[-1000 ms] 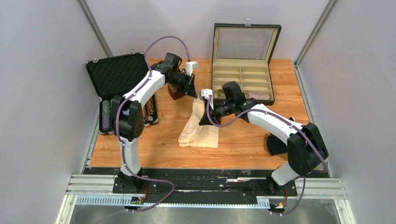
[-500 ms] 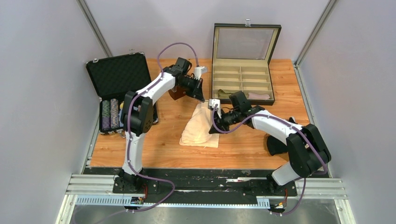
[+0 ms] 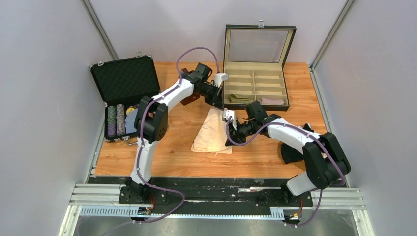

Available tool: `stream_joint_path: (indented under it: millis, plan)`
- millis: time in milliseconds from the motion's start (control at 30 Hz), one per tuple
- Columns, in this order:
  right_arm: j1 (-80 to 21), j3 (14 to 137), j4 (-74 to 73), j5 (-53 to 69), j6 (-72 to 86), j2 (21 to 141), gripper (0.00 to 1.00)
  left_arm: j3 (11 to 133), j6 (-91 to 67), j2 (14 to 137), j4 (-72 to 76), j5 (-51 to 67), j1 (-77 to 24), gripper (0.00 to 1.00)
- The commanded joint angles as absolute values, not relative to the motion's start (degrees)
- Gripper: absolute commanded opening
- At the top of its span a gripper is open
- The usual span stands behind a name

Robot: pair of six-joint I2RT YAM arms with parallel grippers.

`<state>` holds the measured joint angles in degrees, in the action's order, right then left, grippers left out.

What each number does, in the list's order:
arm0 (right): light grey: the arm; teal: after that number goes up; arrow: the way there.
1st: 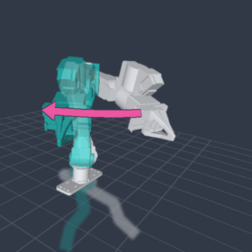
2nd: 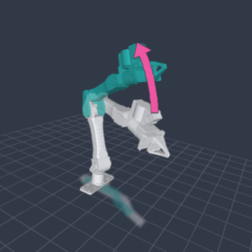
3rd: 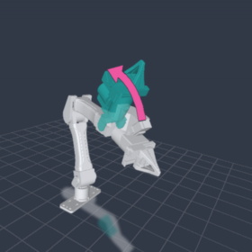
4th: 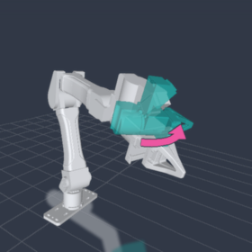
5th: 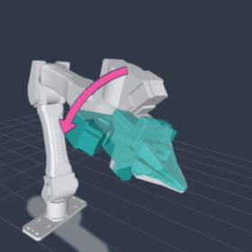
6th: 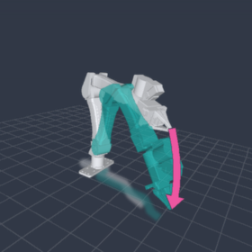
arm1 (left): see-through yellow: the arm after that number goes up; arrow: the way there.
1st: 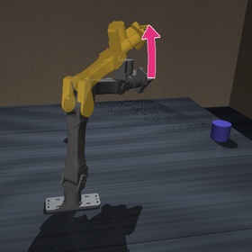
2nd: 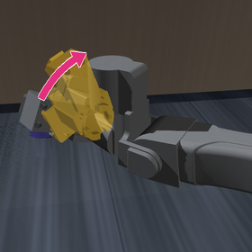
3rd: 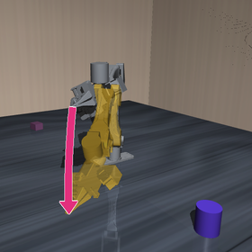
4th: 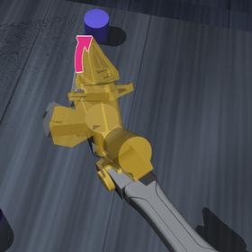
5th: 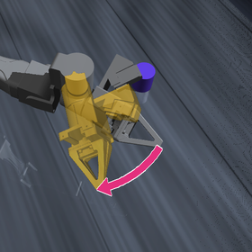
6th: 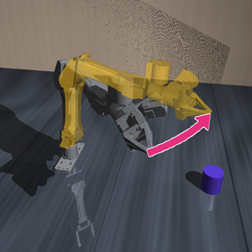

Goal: Roll the underwear
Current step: Fold the underwear at the center of the board.

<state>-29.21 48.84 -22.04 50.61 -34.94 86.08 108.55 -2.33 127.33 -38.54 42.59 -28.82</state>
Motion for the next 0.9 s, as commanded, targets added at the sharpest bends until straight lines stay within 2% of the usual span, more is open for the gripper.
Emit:
stream_joint_path:
  millis: [0,233,267,367,433,467,533,567,600,667,700,767,867]
  plan:
    - [-29.18,48.1,-23.23,52.67,-36.86,83.77,0.0,111.09,-3.08,127.9,-36.94,43.42,-29.95,0.0]
    - [-29.18,46.29,-23.57,50.79,-37.79,83.61,0.01,111.36,-2.97,128.32,-36.86,42.85,-30.77,0.0]
    - [-29.19,46.24,-23.2,49.72,-37.21,83.95,0.05,111.36,-3.03,128.32,-36.79,42.74,-30.81,0.0]
    - [-28.42,48.02,-23.11,45.98,-33.61,85.61,0.06,111.8,-3.47,128.41,-36.35,42.16,-31.23,0.0]
    - [-26.58,49.19,-24.04,45.6,-32.28,85.84,0.13,112.71,-3.86,128.64,-36.01,41.81,-31.55,0.04]
    - [-25.56,49.65,-24.78,45.69,-32.31,85.45,0.21,113.09,-3.95,128.83,-36.07,41.65,-31.64,0.07]
    - [-24.92,50.54,-27.84,45.66,-33.64,83.9,0.39,114.01,-4.19,129.13,-36.16,40.75,-32.11,0.28]
    - [-24.76,51.14,-30.08,45.95,-34.44,82.83,0.41,114.57,-4.21,129.09,-36.09,40.68,-32.23,0.4]
    - [-24.66,51.76,-32.21,46.37,-35.14,81.74,0.41,114.77,-4.35,128.88,-35.97,40.43,-32.38,0.44]
    - [-23.63,53.21,-34.97,46.5,-32.83,78.85,0.42,114.89,-4.76,127.28,-35.14,39.19,-32.38,0.6]
    - [-22.28,54.02,-35.21,46.73,-30.37,77.28,0.43,115.12,-4.4,125.6,-35.39,38.58,-32.36,0.73]
    - [-18.83,56.41,-34.44,46.8,-23.22,76.03,0.45,115.42,-3.04,122.16,-36.64,36.1,-32.25,0.81]
    - [-15.11,59.97,-30.05,38.18,-8.96,78.82,0.54,111.12,-2.56,116.06,-37.13,30.92,-30.81,0.84]
